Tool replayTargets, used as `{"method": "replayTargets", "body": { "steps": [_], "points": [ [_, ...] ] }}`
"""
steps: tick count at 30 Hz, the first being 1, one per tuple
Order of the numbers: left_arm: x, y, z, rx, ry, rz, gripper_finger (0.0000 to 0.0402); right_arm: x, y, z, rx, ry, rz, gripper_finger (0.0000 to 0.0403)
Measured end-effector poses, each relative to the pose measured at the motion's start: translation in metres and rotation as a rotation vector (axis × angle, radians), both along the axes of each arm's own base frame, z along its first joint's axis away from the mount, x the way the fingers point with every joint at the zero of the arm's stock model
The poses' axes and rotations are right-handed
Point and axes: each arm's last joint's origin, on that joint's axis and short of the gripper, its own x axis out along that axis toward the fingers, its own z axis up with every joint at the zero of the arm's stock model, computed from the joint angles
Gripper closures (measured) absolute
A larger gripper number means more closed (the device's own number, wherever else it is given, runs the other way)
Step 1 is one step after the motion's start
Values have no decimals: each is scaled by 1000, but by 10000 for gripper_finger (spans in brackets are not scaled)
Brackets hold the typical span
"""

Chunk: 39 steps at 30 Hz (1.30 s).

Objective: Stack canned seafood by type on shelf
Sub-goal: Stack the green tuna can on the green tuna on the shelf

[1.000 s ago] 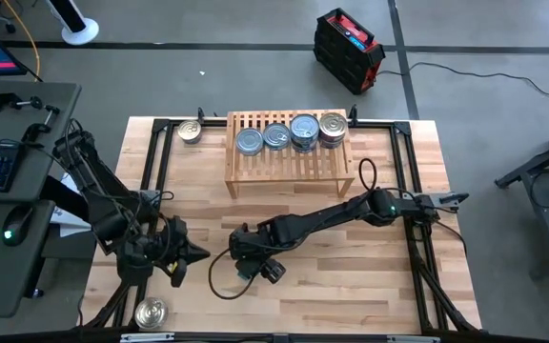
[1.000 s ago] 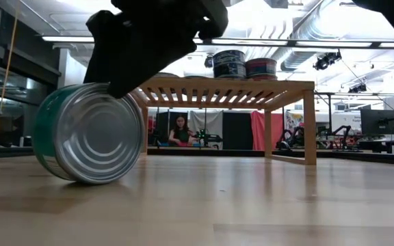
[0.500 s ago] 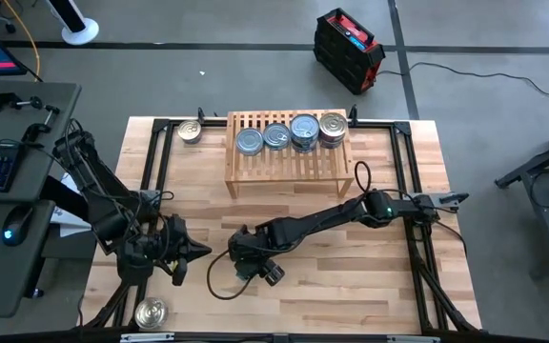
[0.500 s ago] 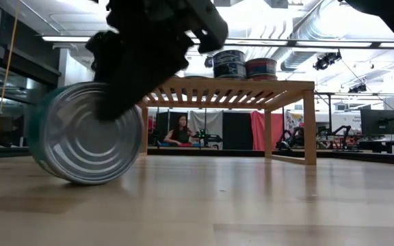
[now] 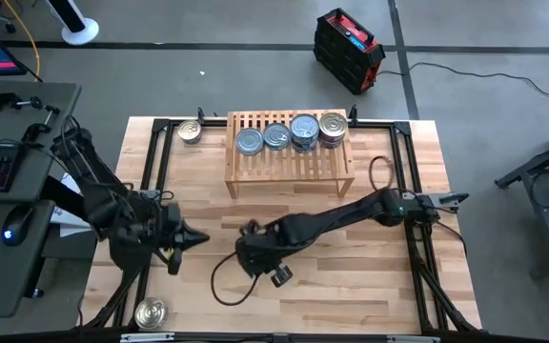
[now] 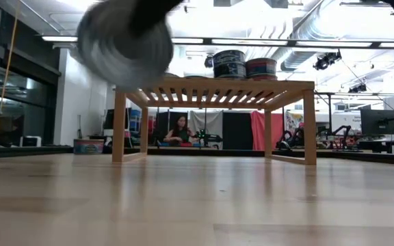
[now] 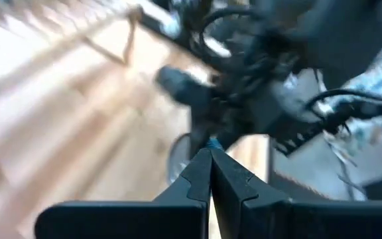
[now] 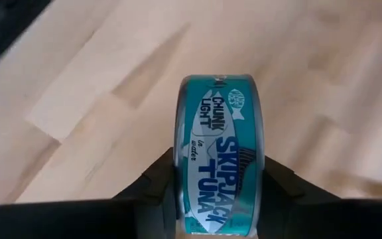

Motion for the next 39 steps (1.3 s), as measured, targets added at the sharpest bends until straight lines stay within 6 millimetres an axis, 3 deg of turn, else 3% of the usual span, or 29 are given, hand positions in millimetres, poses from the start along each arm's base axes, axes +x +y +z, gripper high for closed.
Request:
{"method": "replayTargets", "body": {
  "steps": [6, 9, 12, 19, 22, 25, 34, 39],
  "points": [
    [-9, 27, 18, 135, -92, 98, 401, -27, -22, 67, -191, -207, -188, 288],
    [-12, 36, 23, 158, -108, 125, 401, -39, -46, 98, -337, -322, -334, 288],
    [-12, 41, 24, 179, -113, 149, 401, -41, -77, 111, -481, -371, -488, 288],
    [-7, 43, 23, 169, -108, 181, 401, -31, -149, 105, -641, -321, -639, 288],
    [-7, 42, 23, 114, -120, 197, 401, -26, -171, 94, -741, -260, -663, 288],
    [-7, 40, 21, 98, -117, 196, 401, -26, -188, 85, -729, -225, -677, 288],
    [-1, 33, 15, 132, -89, 185, 401, -24, -196, 59, -732, -147, -657, 278],
    [0, 31, 12, 147, -76, 183, 401, -24, -196, 56, -741, -137, -656, 276]
  ]
}}
